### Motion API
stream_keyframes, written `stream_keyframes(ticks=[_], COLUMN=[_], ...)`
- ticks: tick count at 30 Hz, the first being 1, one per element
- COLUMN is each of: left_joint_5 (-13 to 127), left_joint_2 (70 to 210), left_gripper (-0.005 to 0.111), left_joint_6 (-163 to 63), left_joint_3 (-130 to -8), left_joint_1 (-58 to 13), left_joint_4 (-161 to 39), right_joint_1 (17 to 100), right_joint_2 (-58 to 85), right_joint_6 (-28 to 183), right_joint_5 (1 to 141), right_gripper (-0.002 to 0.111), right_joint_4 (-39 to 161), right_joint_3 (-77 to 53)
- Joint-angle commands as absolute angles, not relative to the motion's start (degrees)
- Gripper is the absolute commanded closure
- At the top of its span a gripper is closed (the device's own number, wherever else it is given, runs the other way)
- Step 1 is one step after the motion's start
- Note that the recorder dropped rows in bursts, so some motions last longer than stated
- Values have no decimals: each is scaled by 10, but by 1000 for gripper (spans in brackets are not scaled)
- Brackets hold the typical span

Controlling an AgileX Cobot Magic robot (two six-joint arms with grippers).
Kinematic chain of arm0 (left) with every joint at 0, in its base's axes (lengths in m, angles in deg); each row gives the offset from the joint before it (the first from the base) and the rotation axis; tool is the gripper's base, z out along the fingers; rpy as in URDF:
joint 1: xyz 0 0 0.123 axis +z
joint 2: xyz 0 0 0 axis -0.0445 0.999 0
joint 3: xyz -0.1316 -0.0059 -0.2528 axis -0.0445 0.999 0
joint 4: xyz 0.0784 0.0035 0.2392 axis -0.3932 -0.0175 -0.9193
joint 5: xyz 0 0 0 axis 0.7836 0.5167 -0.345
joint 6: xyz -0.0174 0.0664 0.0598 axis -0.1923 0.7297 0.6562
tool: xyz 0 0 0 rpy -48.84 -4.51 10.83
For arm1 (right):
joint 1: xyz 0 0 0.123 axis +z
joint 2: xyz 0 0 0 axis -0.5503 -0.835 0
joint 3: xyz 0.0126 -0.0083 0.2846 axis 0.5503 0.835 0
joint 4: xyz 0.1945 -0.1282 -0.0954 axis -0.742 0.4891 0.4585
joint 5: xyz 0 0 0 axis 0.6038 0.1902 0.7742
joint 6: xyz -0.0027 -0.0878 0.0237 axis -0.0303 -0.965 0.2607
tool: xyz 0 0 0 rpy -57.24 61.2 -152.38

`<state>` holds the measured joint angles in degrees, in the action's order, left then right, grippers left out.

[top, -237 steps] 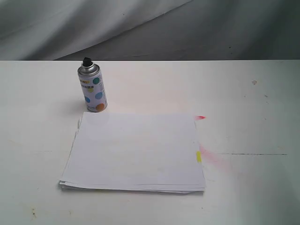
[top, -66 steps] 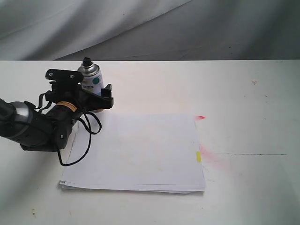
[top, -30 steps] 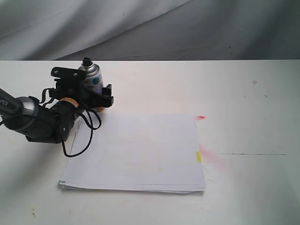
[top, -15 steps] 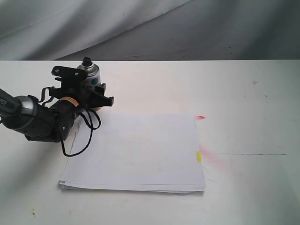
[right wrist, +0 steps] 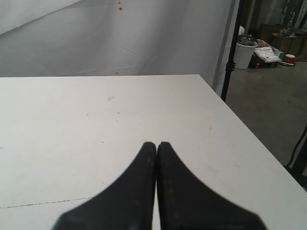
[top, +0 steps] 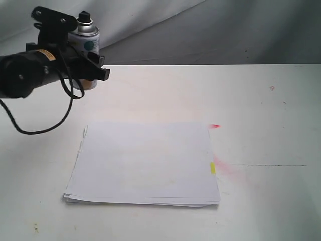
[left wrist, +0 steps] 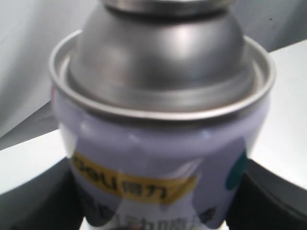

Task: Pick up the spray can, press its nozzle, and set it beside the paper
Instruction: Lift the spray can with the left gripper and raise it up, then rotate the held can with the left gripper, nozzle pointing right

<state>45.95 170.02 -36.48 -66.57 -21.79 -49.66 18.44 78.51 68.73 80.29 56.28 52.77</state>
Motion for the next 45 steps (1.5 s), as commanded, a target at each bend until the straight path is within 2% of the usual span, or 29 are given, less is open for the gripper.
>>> stream_keyframes(ticks=[1,11,19,25,41,45], left_joint_5=[533,573,511,455,451,432], left_joint_2=[1626,1518,1519,1541,1603,1612], left_gripper=[107,107,107,107,107,107], left_joint_6=[-321,-226,-146,-83,-55,-121], left_joint_3=[-654,-555,-504,-500,-500,-500], left_joint_1=[-219,-260,-316,-315,-315,-315], left_joint_4=[-495,-497,-497,-495,-497,-582], right_joint_1=[180,180,180,180,180,180], right_joint_2=[789,789,789,789,789,789], right_joint_6=[688,688,688,689,689,689], right_joint_5=[802,802,802,802,802,802], right_gripper=[108,108,108,108,108,108], right_joint_4=[568,568,568,568,568,568], right_joint_3=[530,530,530,530,530,530])
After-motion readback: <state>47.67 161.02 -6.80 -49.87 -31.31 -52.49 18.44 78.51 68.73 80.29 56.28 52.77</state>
